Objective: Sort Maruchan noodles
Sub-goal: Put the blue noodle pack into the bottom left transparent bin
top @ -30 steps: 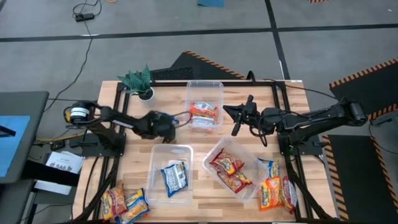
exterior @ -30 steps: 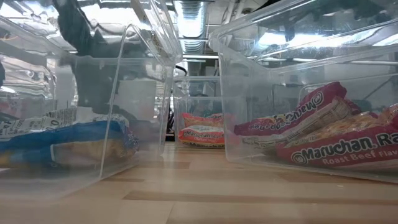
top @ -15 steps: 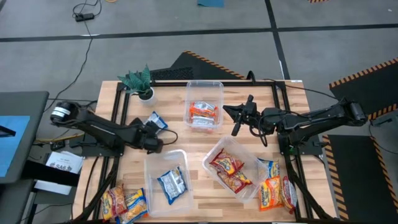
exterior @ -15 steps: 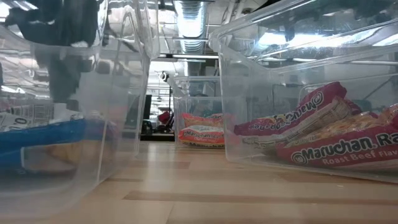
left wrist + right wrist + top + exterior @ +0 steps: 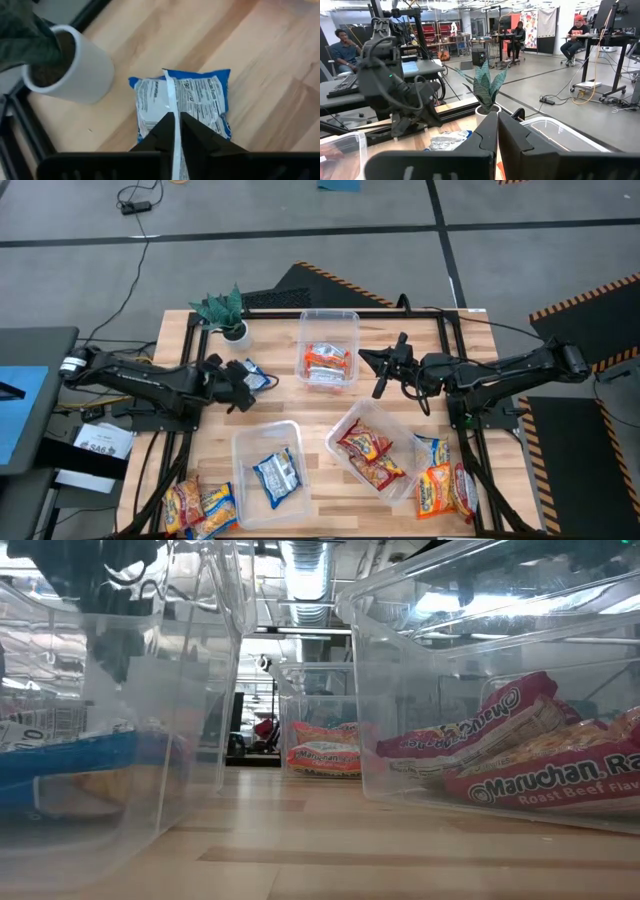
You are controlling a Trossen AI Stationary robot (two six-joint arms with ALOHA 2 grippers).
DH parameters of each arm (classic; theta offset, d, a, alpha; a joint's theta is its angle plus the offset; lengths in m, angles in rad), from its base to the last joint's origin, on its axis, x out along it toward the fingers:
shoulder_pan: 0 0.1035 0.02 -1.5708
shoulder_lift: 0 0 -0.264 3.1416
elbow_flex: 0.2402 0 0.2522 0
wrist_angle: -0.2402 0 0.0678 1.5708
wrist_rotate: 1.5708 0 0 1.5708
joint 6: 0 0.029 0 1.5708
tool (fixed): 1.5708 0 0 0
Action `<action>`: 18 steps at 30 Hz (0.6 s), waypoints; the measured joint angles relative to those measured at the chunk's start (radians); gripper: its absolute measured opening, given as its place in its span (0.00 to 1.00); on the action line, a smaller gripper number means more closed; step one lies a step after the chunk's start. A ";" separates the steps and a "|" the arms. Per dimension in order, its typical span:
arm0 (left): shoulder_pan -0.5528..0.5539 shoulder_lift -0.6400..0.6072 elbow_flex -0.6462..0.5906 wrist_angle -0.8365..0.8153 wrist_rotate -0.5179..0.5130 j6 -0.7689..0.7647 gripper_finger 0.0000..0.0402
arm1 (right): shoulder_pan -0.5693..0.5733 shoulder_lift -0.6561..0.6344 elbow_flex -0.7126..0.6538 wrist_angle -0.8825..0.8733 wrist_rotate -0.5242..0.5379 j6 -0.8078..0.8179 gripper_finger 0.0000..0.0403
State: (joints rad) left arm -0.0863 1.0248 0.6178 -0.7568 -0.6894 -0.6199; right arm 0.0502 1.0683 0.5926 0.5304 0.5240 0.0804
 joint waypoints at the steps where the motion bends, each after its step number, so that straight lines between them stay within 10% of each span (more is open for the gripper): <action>1: 0.024 -0.009 0.000 0.002 0.032 0.022 0.08 | 0.000 0.000 0.000 0.000 0.000 0.000 0.09; 18: 0.391 -0.019 -0.034 0.151 0.476 0.302 0.46 | 0.000 0.000 0.000 0.000 0.000 0.000 0.09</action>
State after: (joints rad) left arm 0.3045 1.0061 0.5838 -0.6053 -0.2135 -0.3183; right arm 0.0498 1.0683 0.5926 0.5301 0.5240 0.0803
